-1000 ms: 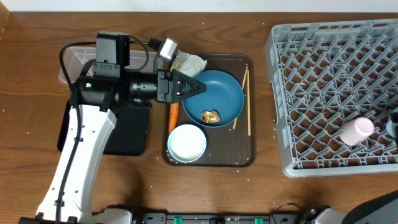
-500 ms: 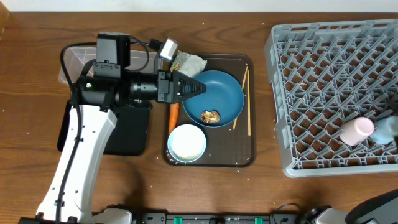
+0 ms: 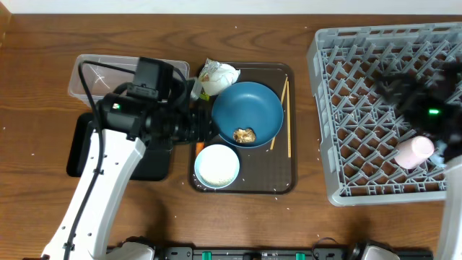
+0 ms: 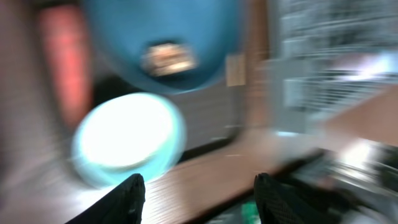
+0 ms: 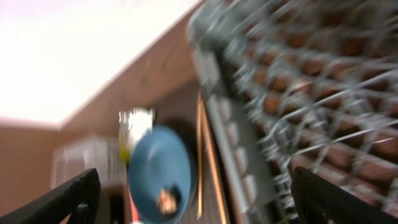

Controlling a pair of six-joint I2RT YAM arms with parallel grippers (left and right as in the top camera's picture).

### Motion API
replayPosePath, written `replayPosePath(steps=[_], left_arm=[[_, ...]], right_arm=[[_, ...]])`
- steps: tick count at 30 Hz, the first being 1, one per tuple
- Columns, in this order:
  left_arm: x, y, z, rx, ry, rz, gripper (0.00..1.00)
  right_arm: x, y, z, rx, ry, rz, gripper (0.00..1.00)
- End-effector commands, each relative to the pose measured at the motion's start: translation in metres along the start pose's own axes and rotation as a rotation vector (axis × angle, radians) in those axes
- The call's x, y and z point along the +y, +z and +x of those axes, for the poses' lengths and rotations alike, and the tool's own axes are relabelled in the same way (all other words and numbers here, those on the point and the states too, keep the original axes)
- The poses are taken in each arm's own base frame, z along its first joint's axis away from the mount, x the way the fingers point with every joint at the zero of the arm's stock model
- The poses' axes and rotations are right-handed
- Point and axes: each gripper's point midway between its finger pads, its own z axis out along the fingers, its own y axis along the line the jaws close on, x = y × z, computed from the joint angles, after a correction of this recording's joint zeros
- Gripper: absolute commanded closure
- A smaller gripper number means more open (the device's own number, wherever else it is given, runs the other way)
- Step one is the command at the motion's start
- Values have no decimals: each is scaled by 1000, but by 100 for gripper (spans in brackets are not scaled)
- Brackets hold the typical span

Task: Sort waste into correct bins and load items into the dishwasher rack
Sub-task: 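Grasp the rim of the blue pan with the left gripper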

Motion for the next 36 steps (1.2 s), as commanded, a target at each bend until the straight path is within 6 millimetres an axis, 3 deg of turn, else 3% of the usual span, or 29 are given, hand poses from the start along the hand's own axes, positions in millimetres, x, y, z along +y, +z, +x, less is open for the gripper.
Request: replayPosePath(steps=[1, 8, 13, 16, 22, 29, 36], left_arm=[[55, 1, 0, -31, -17, -331, 43], [77, 32, 23, 93, -94, -388, 43], [86, 49, 34, 161, -109, -399, 47], [81, 53, 24, 121, -88, -383, 47], [68, 67, -8, -13, -7, -357, 46], [52, 99, -42, -121, 69, -306, 46], [71, 149, -58, -109, 73, -359, 46]], right_arm=[[15, 17, 19, 46, -135, 66, 8], [61, 48, 69, 166, -303, 42, 8], [75, 53, 85, 192, -362, 31, 7], [78, 54, 89, 200, -372, 22, 1], [82, 54, 95, 217, -382, 13, 1], [83, 55, 96, 220, -360, 13, 1], [80, 54, 101, 239, -352, 22, 1]])
